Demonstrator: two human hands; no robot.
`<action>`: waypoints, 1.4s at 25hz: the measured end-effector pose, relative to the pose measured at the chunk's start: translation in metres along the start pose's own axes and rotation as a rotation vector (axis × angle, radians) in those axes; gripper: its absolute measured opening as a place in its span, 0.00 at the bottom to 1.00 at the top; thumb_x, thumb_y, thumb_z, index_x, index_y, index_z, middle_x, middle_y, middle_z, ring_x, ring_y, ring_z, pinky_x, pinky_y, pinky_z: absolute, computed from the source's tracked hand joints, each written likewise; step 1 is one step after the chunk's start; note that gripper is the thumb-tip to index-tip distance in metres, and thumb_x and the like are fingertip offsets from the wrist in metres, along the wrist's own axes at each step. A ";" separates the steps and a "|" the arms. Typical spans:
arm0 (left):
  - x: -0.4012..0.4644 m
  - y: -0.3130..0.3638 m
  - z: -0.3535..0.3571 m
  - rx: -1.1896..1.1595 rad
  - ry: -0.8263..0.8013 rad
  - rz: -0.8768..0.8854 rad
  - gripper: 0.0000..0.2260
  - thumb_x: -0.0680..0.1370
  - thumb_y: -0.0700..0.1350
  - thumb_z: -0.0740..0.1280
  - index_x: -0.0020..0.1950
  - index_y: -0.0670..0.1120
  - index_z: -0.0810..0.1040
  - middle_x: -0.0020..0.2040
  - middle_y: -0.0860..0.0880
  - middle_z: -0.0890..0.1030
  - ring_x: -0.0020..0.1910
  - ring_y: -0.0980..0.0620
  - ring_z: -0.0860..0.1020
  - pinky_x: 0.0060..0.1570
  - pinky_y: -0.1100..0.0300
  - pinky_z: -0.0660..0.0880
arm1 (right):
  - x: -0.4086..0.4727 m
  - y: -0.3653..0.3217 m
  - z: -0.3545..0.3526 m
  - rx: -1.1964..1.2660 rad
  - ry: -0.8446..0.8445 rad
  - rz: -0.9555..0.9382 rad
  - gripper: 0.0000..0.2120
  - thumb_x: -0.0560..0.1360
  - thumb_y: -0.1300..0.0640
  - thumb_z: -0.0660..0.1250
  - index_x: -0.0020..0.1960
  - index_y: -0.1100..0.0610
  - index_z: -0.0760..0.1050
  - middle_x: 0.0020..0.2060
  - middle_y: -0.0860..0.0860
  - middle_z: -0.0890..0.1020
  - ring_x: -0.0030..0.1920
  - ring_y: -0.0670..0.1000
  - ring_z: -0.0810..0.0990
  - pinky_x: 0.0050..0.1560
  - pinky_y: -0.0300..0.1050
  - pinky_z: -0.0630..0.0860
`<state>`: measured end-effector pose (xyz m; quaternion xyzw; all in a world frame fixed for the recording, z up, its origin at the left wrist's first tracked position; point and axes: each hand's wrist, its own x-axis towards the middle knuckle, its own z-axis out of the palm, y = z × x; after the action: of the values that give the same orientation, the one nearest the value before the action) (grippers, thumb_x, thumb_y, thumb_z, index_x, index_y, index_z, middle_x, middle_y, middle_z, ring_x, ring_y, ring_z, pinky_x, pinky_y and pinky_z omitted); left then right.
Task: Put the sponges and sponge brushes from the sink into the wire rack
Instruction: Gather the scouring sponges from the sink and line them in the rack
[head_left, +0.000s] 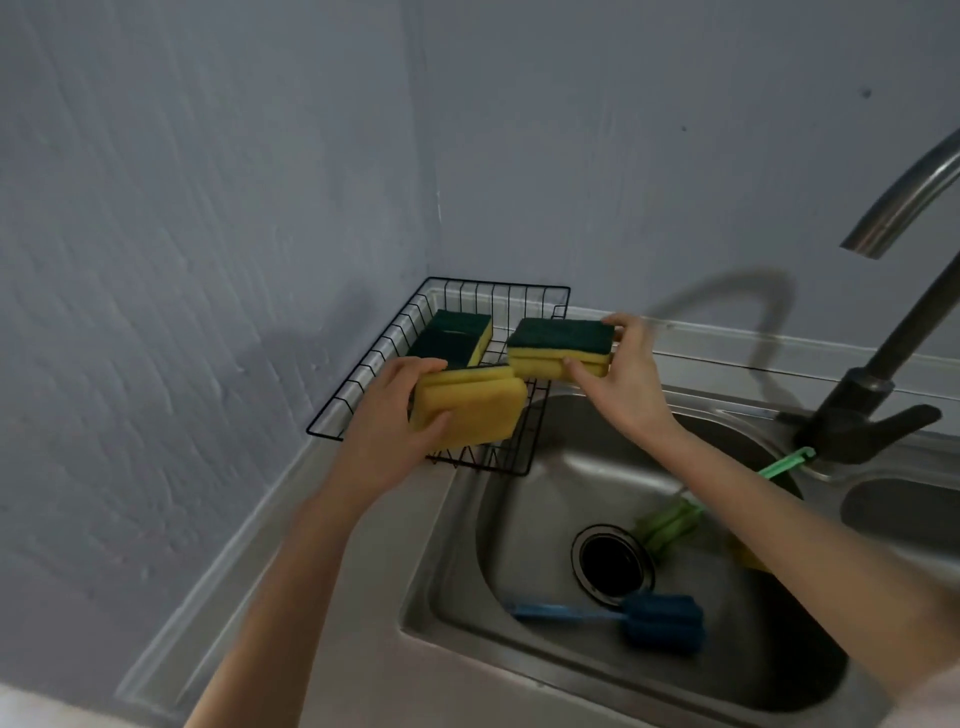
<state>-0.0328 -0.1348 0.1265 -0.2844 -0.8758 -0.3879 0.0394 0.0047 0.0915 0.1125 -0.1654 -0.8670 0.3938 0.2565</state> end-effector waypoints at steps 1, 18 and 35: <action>0.005 -0.006 -0.003 -0.004 -0.007 -0.005 0.21 0.72 0.41 0.68 0.64 0.46 0.68 0.64 0.44 0.68 0.59 0.48 0.70 0.60 0.51 0.72 | 0.004 -0.004 0.005 0.002 -0.020 0.000 0.29 0.71 0.58 0.68 0.68 0.61 0.60 0.61 0.60 0.66 0.59 0.55 0.70 0.58 0.35 0.65; 0.097 -0.076 -0.001 -0.095 -0.049 -0.115 0.21 0.73 0.41 0.66 0.65 0.48 0.67 0.57 0.55 0.62 0.55 0.56 0.66 0.54 0.59 0.70 | 0.130 -0.014 0.116 -0.123 -0.138 0.111 0.25 0.72 0.55 0.68 0.67 0.59 0.66 0.64 0.61 0.70 0.65 0.59 0.68 0.65 0.48 0.66; 0.117 -0.113 0.017 -0.092 -0.048 -0.115 0.21 0.72 0.38 0.67 0.63 0.50 0.68 0.57 0.57 0.62 0.58 0.57 0.65 0.56 0.62 0.65 | 0.180 0.014 0.188 -0.072 -0.223 0.184 0.27 0.70 0.57 0.70 0.65 0.60 0.64 0.64 0.60 0.66 0.65 0.58 0.67 0.65 0.44 0.67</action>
<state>-0.1878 -0.1285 0.0740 -0.2444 -0.8727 -0.4223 -0.0172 -0.2484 0.0759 0.0533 -0.2088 -0.8848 0.4002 0.1154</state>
